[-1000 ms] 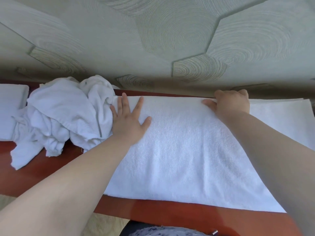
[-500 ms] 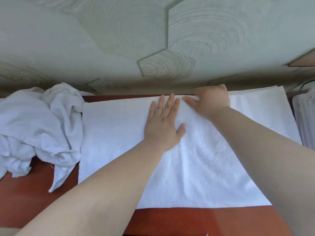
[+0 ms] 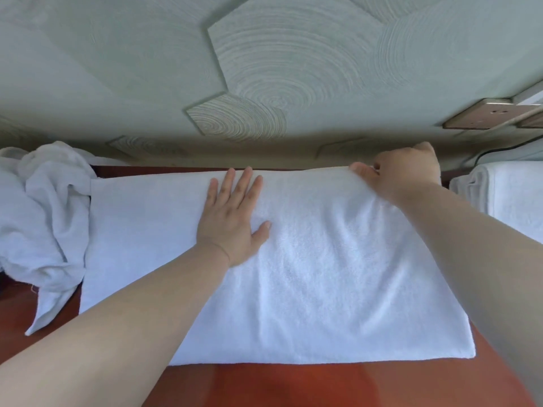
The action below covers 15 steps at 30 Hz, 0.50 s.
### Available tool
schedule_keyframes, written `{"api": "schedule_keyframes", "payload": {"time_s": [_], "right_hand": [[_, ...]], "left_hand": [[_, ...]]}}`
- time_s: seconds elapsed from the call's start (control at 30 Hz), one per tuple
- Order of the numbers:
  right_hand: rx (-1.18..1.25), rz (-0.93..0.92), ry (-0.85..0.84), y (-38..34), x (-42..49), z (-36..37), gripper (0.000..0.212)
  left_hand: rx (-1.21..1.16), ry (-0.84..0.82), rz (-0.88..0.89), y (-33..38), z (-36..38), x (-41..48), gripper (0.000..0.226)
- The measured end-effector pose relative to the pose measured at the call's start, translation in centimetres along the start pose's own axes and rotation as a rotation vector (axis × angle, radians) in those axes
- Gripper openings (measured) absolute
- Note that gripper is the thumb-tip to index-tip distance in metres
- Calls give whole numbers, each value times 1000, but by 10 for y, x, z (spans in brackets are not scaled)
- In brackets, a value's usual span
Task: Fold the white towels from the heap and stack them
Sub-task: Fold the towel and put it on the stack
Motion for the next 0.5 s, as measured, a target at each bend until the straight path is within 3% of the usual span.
{"api": "schedule_keyframes", "payload": {"time_s": [0.2,0.5], "right_hand": [[17,36,-27,38,-5,6,84],[184,239,96,51,1,20,69]], "left_hand": [[-18,25,-5,1,-1,-1,86],[-1,39,-22,0,0,-2,86]]}}
Point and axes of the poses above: each hand's wrist, its own x-axis towards the middle knuckle, its own z-axis out of the palm, y = z × x, the point moved 2 cm from there along x, towards the middle knuckle, and after that the axes turned 11 degrees about -z, right-handed, at the moved point
